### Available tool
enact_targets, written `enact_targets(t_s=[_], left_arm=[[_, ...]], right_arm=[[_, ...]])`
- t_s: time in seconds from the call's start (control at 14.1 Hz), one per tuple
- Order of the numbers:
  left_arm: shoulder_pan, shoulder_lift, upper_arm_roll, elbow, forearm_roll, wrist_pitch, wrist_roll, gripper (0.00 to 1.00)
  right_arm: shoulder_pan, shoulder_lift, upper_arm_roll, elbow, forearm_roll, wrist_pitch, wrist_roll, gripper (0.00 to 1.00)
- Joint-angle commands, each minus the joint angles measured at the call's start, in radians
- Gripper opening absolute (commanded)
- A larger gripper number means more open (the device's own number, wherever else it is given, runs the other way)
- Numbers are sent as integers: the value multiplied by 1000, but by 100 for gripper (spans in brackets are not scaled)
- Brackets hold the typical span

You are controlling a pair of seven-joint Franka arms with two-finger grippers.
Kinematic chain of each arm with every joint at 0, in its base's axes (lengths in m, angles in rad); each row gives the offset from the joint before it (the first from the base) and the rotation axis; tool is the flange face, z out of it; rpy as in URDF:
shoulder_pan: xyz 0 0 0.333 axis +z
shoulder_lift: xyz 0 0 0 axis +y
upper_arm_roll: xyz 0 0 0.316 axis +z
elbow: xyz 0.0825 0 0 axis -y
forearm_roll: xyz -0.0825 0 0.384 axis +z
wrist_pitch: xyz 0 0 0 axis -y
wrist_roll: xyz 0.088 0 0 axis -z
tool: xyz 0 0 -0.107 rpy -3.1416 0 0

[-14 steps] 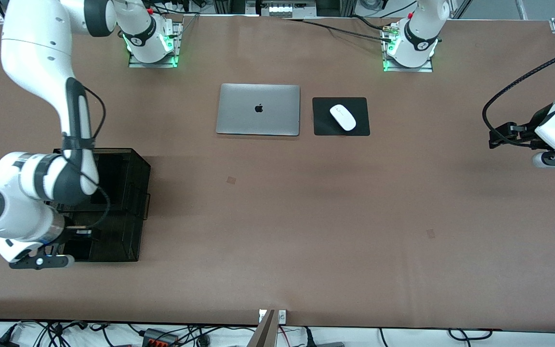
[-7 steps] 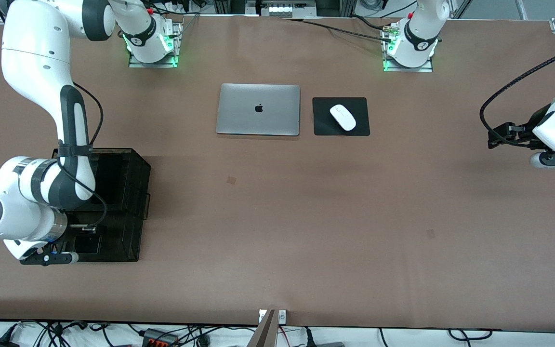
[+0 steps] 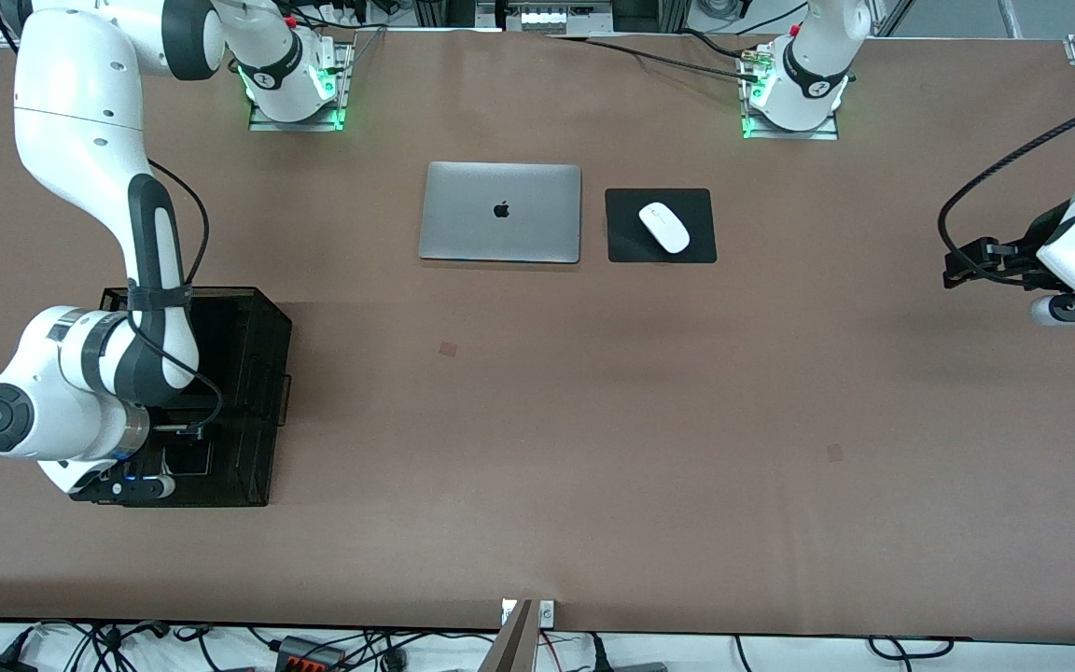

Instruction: Place phones with both arms

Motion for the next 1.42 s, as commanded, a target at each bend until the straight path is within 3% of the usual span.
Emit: enact_targets(t_s=[0.0, 0.64, 1.06, 1.35], left_arm=[[-9, -17, 24, -11, -45, 28, 64, 100], [-4, -15, 23, -18, -31, 49, 84, 100], [0, -14, 23, -19, -31, 46, 120, 100], [3, -12, 24, -19, -31, 46, 125, 100]], right_arm=[[3, -27, 1, 4, 17, 3, -20, 100], [3, -228, -2, 36, 14, -32, -27, 100], [3, -357, -11, 33, 3, -338, 68, 100], [3, -409, -17, 28, -9, -426, 60, 100]])
